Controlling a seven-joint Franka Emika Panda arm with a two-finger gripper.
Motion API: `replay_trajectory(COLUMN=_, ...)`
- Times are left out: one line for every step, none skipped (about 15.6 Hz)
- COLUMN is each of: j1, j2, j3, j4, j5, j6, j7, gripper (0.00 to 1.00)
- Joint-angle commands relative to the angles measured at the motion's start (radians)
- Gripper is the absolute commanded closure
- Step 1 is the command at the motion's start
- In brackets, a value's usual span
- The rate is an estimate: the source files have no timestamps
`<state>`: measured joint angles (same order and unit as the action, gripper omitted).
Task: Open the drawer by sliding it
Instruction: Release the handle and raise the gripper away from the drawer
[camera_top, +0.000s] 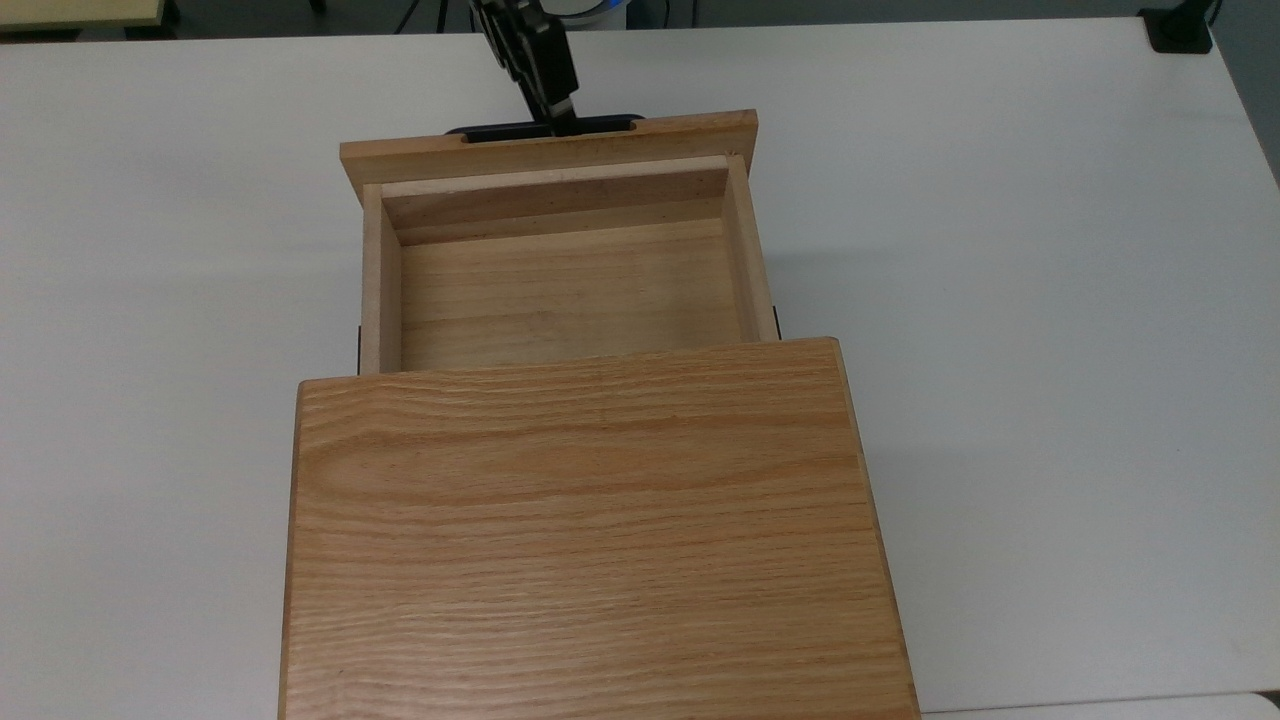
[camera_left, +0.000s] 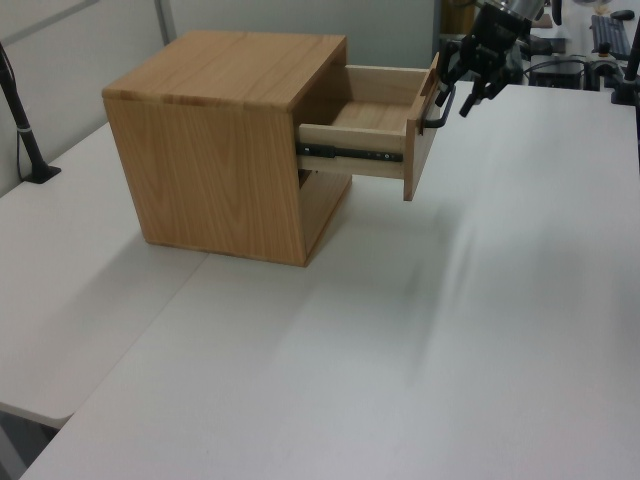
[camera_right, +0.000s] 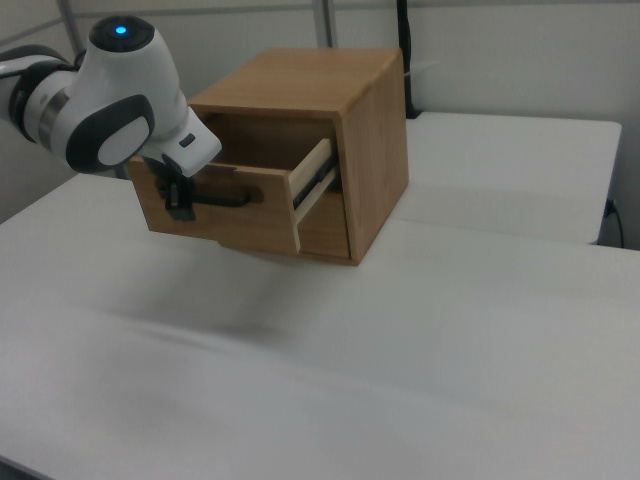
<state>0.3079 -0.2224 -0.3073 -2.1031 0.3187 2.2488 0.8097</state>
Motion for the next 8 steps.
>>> replay_trajectory(j1=-0.003, j2=-0.035, j3=-0.010, j4=0.026, j5=0.025, j6=-0.191, j7=-0.196, gripper=0.00)
replay_trajectory(j1=-0.009, j2=-0.047, j3=-0.015, j4=0.035, j5=0.025, j6=-0.239, j7=-0.223, gripper=0.00)
replay_trajectory(j1=-0.009, j2=-0.058, j3=-0.018, j4=0.046, j5=0.025, j6=-0.288, j7=-0.274, gripper=0.00)
replay_trajectory(j1=-0.015, j2=-0.058, j3=-0.024, j4=0.064, j5=0.023, j6=-0.346, j7=-0.349, gripper=0.00)
replay_trajectory(j1=-0.018, j2=-0.051, j3=-0.023, j4=0.104, j5=0.011, j6=-0.415, j7=-0.432, gripper=0.00)
replay_trajectory(j1=-0.023, j2=-0.034, j3=-0.018, j4=0.151, j5=-0.007, j6=-0.472, j7=-0.513, gripper=0.00)
replay_trajectory(j1=-0.044, j2=-0.013, j3=-0.018, j4=0.197, j5=-0.044, j6=-0.504, j7=-0.590, gripper=0.00)
replay_trajectory(j1=-0.065, j2=0.006, j3=-0.009, j4=0.246, j5=-0.096, j6=-0.523, j7=-0.666, gripper=0.00)
